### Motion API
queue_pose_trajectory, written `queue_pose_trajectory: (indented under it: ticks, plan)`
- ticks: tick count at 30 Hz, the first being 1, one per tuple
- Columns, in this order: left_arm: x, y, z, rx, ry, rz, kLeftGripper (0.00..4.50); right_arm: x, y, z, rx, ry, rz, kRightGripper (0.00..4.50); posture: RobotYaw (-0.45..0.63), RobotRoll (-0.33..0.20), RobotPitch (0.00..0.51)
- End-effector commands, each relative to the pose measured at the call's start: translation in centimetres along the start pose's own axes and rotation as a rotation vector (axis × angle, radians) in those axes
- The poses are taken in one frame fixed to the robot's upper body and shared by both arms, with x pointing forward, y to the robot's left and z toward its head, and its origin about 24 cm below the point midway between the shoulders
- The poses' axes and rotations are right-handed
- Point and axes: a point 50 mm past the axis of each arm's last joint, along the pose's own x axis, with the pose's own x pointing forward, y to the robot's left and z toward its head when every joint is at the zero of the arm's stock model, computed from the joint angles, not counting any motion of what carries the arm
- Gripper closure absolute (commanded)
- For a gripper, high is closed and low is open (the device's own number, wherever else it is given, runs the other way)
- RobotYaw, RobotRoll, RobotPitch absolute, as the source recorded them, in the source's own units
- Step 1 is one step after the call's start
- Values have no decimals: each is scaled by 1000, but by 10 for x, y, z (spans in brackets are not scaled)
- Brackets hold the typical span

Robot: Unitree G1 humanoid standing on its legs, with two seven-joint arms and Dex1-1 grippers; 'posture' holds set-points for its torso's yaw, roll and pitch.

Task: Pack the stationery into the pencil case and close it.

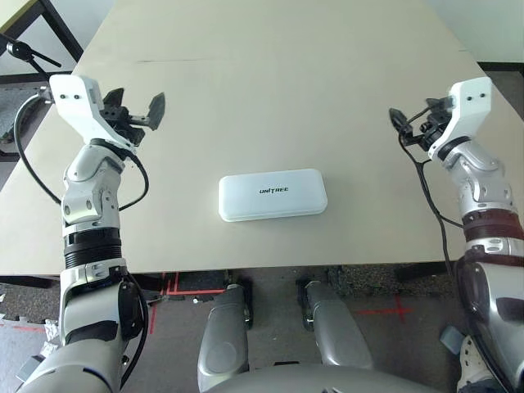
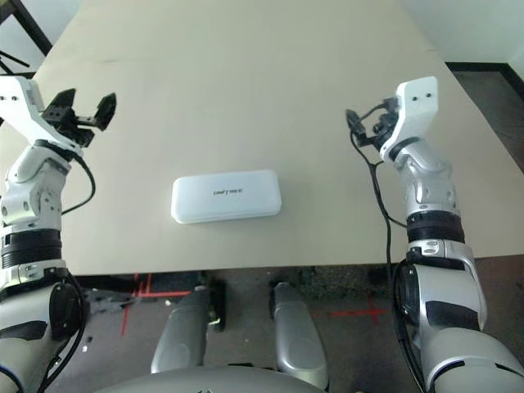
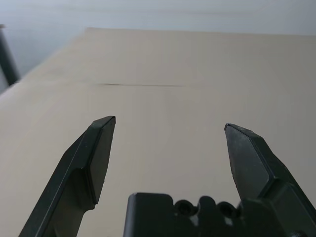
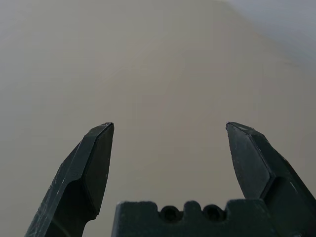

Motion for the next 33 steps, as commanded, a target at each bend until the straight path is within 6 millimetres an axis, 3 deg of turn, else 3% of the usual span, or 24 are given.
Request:
queue_pose_trajectory:
  ticks: [1, 13, 24, 33]
  plan:
    - [1, 7, -3, -4, -14, 72, 29, 0, -8, -3, 27, -15, -92, 0, -45, 0, 194]
    - [0, 11, -12, -3, -8, 117, 29, 1, -12, -5, 50, -41, -176, 0, -41, 0, 187]
    - [-18, 18, -20, -3, 19, 146, 29, -1, -19, -5, 46, -58, -223, 0, -42, 0, 179]
    - [-28, 12, -17, -11, 18, 122, 29, -2, -19, -9, 42, -50, -220, 0, -26, 0, 187]
